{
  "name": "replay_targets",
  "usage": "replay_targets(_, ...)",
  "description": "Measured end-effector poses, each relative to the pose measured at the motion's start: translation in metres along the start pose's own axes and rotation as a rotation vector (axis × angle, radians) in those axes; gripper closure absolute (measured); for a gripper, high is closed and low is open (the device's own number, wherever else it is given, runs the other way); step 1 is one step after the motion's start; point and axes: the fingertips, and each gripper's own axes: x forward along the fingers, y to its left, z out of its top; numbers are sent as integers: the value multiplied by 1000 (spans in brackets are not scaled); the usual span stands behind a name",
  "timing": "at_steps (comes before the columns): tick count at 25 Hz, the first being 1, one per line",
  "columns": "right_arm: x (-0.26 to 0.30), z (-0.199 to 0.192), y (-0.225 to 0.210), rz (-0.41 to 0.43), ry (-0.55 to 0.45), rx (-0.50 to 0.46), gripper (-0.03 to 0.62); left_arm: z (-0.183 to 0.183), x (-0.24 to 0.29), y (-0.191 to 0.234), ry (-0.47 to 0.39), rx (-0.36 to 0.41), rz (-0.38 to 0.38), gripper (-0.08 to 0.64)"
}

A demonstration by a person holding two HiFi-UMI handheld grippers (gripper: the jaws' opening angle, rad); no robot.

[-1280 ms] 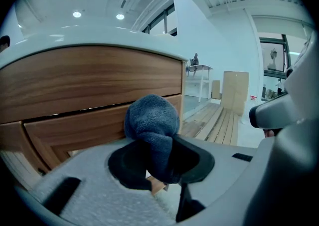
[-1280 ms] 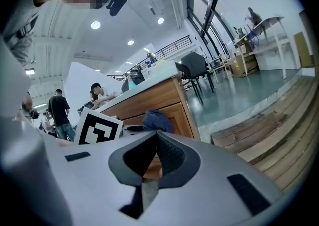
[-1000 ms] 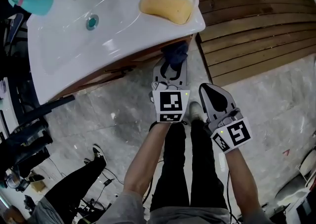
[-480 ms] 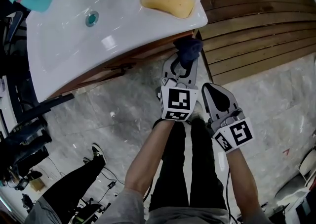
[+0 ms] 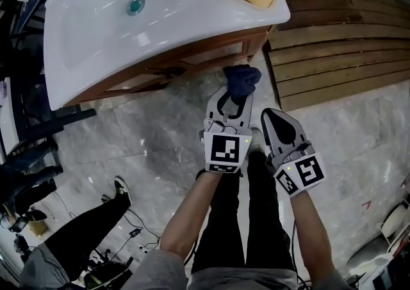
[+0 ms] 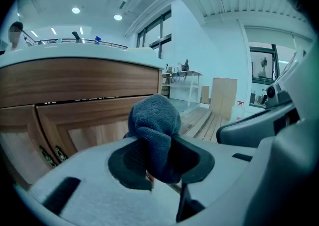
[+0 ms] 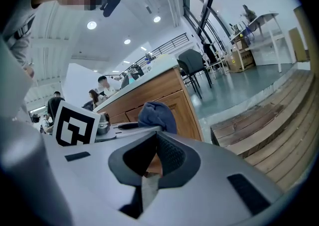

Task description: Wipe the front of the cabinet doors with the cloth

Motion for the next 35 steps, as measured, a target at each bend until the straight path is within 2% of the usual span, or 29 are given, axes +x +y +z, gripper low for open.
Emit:
replay_targets(12, 11, -6, 31, 49, 0, -17, 581, -24, -45, 33, 14, -40, 96, 454)
replay_targets(23, 38, -27, 43, 54, 9, -34, 580, -69, -48, 88, 39, -97, 174, 454)
replay_targets(35, 65, -41, 50, 12, 2, -19, 580, -100, -30, 138, 73, -94, 162, 454)
